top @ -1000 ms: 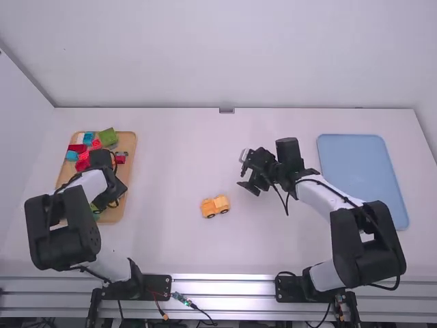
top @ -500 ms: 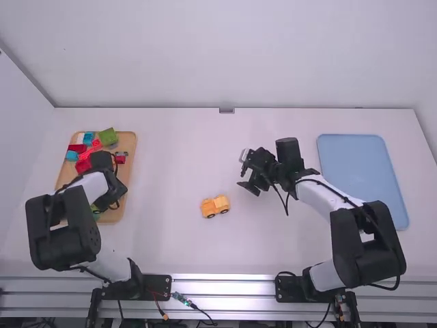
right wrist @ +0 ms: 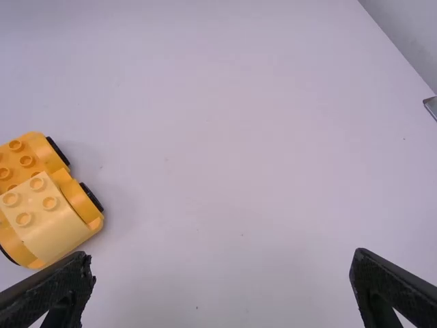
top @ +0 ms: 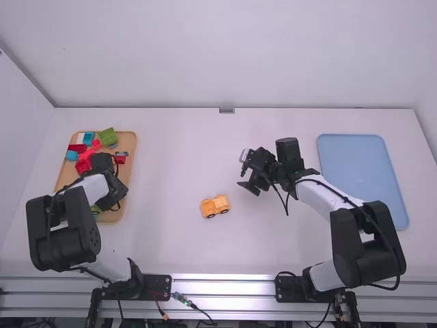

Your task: Assemble lego blocks to make yellow taxi

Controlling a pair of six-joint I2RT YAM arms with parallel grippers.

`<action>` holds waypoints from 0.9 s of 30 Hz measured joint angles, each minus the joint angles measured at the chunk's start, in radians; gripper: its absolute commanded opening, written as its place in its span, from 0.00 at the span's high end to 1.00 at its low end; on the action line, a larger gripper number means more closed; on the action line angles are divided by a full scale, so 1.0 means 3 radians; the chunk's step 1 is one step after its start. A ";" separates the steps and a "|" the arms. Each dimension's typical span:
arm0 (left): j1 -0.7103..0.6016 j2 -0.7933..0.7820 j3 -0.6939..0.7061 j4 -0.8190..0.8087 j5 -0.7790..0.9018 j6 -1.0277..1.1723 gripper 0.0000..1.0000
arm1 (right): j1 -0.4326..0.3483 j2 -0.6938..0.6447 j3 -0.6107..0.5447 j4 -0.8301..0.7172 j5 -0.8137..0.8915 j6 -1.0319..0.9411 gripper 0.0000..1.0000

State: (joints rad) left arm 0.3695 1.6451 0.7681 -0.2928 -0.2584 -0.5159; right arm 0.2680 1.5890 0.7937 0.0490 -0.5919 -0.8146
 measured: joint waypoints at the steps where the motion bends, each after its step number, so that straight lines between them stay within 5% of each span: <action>1: -0.0001 0.0001 0.0023 -0.0046 0.0011 0.0013 0.58 | 0.0001 0.0000 0.0000 -0.0001 0.0000 0.0001 0.01; 5: 0.0000 0.0001 0.0092 -0.0197 0.0001 -0.0029 0.51 | 0.0001 0.0000 0.0000 0.0000 0.0000 0.0000 0.01; 27: 0.0000 0.0001 0.0103 -0.0253 -0.0228 -0.0233 0.49 | 0.0001 0.0000 0.0000 -0.0017 0.0000 -0.0009 0.01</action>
State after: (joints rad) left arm 0.3695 1.6455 0.7990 -0.3687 -0.3267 -0.5858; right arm 0.2684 1.5890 0.7937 0.0441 -0.5919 -0.8173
